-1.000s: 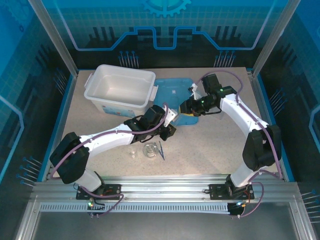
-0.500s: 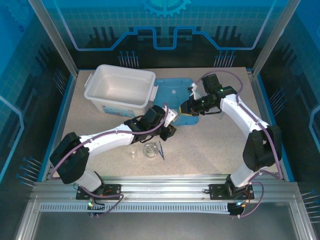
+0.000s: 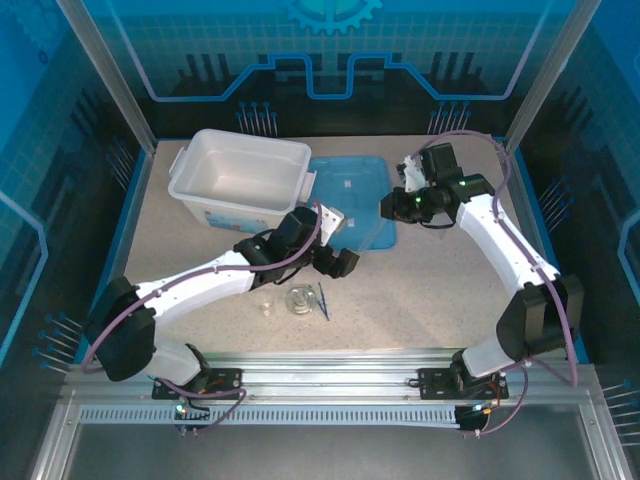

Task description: Organize the chemistry lab equipment

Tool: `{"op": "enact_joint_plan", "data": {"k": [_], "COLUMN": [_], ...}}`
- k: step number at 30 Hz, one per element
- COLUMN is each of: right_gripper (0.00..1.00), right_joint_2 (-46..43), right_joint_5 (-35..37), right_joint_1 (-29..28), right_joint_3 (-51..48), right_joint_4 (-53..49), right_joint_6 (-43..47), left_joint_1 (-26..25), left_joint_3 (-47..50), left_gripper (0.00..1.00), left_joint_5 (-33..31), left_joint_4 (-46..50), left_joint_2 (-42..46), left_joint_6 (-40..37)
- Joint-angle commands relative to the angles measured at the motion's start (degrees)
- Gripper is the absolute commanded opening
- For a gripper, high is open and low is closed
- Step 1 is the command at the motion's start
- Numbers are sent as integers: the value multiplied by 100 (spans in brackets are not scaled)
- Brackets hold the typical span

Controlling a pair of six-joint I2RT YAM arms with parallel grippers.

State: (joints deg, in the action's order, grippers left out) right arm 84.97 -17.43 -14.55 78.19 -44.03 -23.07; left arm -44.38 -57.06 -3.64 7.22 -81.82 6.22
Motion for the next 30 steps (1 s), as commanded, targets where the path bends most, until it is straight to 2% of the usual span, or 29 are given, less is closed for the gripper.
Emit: {"op": "enact_joint_plan", "data": {"k": [1,7,17,22,30], "right_gripper": [18,18,18,20,20], "right_joint_2": [-393,-729,-736,-749,-267], "right_joint_5": [1355,2685,4068,4462,4358], "right_joint_1": [34,31,57,131,584], "right_joint_3": [32,-6,56,-181,-200], "right_joint_4": [91,245,285,773,1187], "right_joint_6": [-93,-30,166,-3,-182], "left_joint_1": [94,197,340,465,592], "left_joint_3": [-16,98,190,318,450], "left_gripper": [100,99,99,99,99], "left_joint_5": [-231,-267,-436,-397,-401], "left_joint_4": [158,178,339,315,369], "left_joint_2": [105,160,351,396,562], "left_joint_6": [273,493,632,749,831]}}
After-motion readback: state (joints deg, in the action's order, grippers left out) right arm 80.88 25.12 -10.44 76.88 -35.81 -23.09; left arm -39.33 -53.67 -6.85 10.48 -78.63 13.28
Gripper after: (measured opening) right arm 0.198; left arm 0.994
